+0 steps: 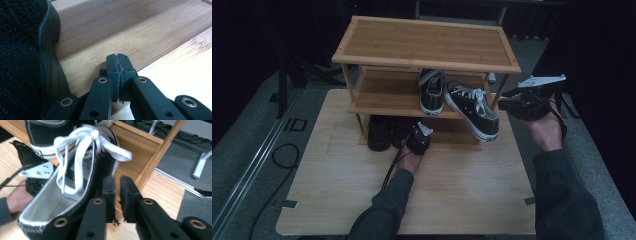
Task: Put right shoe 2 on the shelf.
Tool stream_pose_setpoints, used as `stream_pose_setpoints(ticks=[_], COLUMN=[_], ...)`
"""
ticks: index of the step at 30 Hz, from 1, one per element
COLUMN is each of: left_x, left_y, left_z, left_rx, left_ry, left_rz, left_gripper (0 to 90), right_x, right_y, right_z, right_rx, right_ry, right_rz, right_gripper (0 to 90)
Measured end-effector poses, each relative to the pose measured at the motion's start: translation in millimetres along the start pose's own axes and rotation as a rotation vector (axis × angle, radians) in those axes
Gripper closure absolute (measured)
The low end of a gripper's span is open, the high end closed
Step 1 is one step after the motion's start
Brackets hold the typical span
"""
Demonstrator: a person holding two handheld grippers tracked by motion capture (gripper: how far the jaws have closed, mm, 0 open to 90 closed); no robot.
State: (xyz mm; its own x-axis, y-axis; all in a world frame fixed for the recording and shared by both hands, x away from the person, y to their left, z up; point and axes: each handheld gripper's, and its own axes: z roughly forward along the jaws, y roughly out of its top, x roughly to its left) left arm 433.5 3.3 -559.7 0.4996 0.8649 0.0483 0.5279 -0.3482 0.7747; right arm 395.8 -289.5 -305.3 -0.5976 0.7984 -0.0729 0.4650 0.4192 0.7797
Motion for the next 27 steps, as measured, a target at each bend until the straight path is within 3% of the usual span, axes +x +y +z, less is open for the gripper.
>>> stream_pose_setpoints(ticks=[10, 20, 27], left_x=[-0.2, 0.1, -0.1], left_y=[0.1, 0.0, 0.1], left_z=[-0.1, -0.2, -0.2], left_rx=[0.000, 0.002, 0.003], left_ry=[0.002, 0.000, 0.001], left_rz=[0.001, 0.004, 0.003], left_gripper=[88.6, 88.6, 88.6], right_x=[2.6, 10.8, 12.8], right_y=[-15.6, -30.5, -36.4], right_z=[-4.5, -1.5, -8.4], right_rx=[0.033, 0.109, 0.127], right_ry=[0.003, 0.022, 0.022], right_rz=[-0.010, -0.070, -0.096], right_gripper=[90.0, 90.0, 90.0])
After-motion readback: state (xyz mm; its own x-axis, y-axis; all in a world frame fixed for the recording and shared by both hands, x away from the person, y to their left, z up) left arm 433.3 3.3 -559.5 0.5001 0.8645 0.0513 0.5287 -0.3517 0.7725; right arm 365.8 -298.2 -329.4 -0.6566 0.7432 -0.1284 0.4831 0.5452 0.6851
